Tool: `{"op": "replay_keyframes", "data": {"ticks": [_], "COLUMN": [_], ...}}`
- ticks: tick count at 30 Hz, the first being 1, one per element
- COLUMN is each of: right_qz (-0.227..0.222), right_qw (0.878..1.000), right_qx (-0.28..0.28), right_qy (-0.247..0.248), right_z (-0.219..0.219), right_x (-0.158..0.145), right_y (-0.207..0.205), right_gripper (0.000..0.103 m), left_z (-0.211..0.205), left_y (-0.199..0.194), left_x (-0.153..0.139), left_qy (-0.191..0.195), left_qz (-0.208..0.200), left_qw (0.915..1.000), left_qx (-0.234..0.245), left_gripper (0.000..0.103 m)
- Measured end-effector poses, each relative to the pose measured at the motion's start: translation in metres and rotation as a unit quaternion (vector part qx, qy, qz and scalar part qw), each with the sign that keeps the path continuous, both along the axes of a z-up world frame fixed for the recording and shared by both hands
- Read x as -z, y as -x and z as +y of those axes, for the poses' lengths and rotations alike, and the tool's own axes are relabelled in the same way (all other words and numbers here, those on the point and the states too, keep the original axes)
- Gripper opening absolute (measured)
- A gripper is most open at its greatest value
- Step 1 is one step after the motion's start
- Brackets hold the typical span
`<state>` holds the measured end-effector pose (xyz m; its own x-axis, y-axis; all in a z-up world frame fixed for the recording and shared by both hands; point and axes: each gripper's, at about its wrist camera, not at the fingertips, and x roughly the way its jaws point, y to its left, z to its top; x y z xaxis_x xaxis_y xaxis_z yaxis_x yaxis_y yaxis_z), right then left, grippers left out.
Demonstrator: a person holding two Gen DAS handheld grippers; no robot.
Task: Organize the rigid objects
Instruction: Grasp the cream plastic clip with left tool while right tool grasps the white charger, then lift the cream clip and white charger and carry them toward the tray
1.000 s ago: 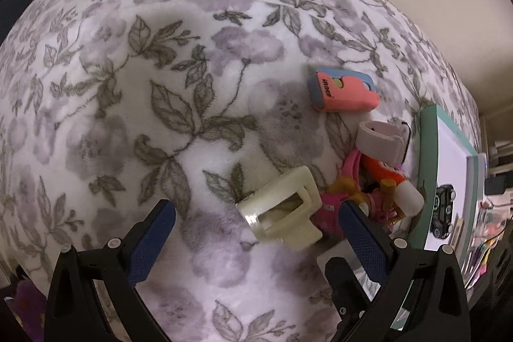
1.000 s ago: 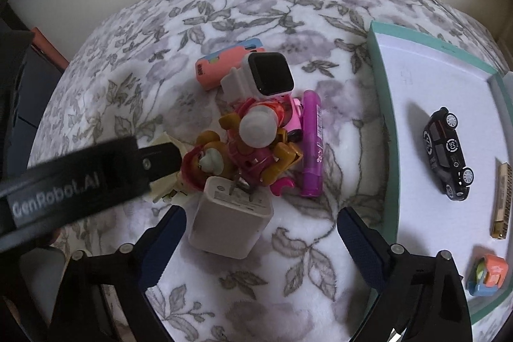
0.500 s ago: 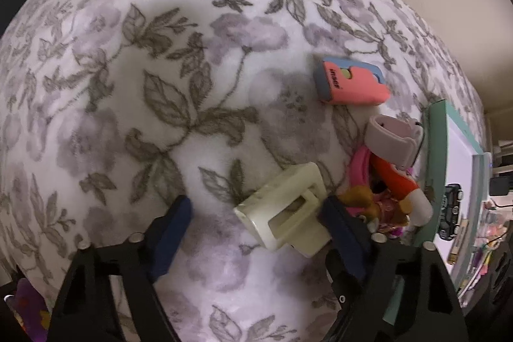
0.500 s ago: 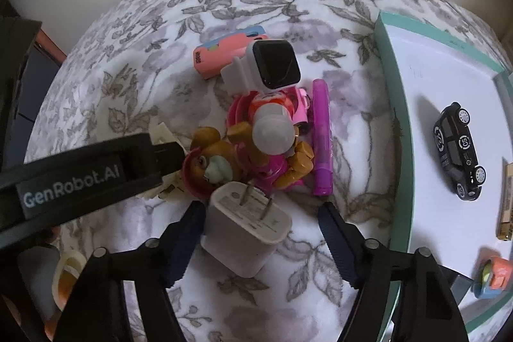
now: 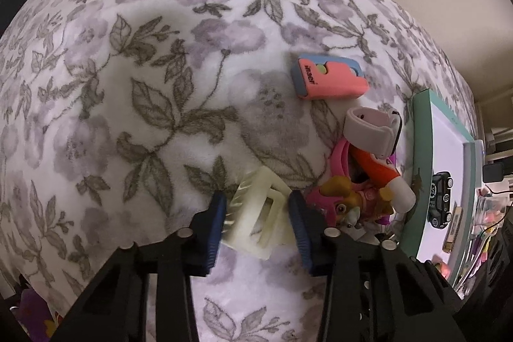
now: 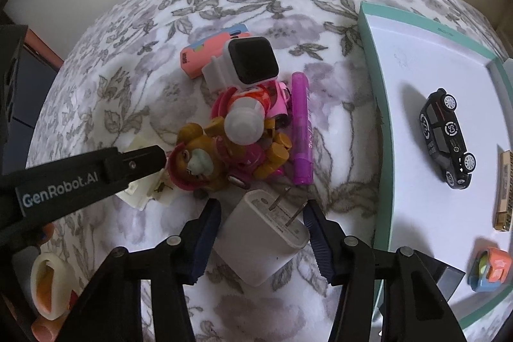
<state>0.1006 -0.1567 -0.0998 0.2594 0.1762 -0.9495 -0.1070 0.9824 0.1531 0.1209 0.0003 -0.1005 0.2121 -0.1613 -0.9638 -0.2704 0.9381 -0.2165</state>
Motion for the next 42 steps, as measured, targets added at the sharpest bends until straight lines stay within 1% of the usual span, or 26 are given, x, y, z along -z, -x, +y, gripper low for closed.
{"op": "replay_keyframes", "data": {"ticks": [1, 3, 4, 5, 6, 11, 16, 18, 23, 25, 27, 37, 42], "right_qz": [0.001, 0.002, 0.002, 0.002, 0.003, 0.006, 0.003, -0.003, -0.024, -0.027, -0.025, -0.03, -0.031], "right_qw": [1.0, 1.0, 1.0, 1.0, 1.0, 1.0, 1.0, 1.0, 0.999, 0.999, 0.999, 0.999, 1.0], "right_qx": [0.001, 0.001, 0.002, 0.002, 0.002, 0.003, 0.005, 0.005, 0.003, 0.004, 0.007, 0.002, -0.002], "right_qy": [0.0, 0.001, 0.001, 0.002, 0.002, 0.003, -0.001, -0.007, -0.021, -0.021, -0.023, -0.018, -0.003], "right_z": [-0.001, -0.003, -0.003, -0.004, -0.004, -0.006, -0.007, -0.01, -0.017, -0.02, -0.023, -0.021, -0.014], "right_x": [-0.001, -0.003, -0.003, -0.004, -0.004, -0.005, -0.011, -0.017, -0.037, -0.039, -0.037, -0.034, -0.026], "right_y": [0.0, 0.002, 0.002, 0.003, 0.003, 0.005, 0.006, 0.006, 0.007, 0.008, 0.009, 0.006, -0.003], "right_gripper": [0.055, 0.054, 0.054, 0.054, 0.054, 0.054, 0.052, 0.051, 0.046, 0.045, 0.045, 0.045, 0.045], "left_z": [0.0, 0.0, 0.002, 0.002, 0.002, 0.0, 0.004, 0.007, 0.005, 0.003, 0.002, -0.001, 0.001], "left_y": [0.0, 0.0, -0.002, 0.002, 0.002, 0.0, 0.005, 0.009, 0.011, 0.013, 0.014, 0.012, 0.014], "left_x": [-0.002, -0.004, -0.005, -0.008, -0.009, -0.003, -0.01, -0.02, -0.051, -0.061, -0.065, -0.058, -0.056], "left_qy": [-0.002, -0.01, -0.015, -0.022, -0.022, -0.02, -0.018, -0.016, -0.02, -0.023, -0.025, -0.02, -0.02], "left_qz": [-0.001, -0.005, -0.007, -0.007, -0.007, 0.001, -0.005, -0.015, -0.066, -0.081, -0.089, -0.076, -0.072], "left_qw": [1.0, 0.9999, 0.9999, 0.9997, 0.9997, 0.9998, 0.9998, 0.9997, 0.9976, 0.9964, 0.9957, 0.9969, 0.9971], "left_qx": [0.001, 0.002, 0.002, 0.003, 0.003, 0.003, -0.002, -0.006, -0.006, -0.004, -0.005, -0.01, -0.013], "left_gripper": [0.039, 0.032, 0.025, 0.014, 0.012, 0.012, 0.012, 0.012, 0.012, 0.012, 0.012, 0.012, 0.012]}}
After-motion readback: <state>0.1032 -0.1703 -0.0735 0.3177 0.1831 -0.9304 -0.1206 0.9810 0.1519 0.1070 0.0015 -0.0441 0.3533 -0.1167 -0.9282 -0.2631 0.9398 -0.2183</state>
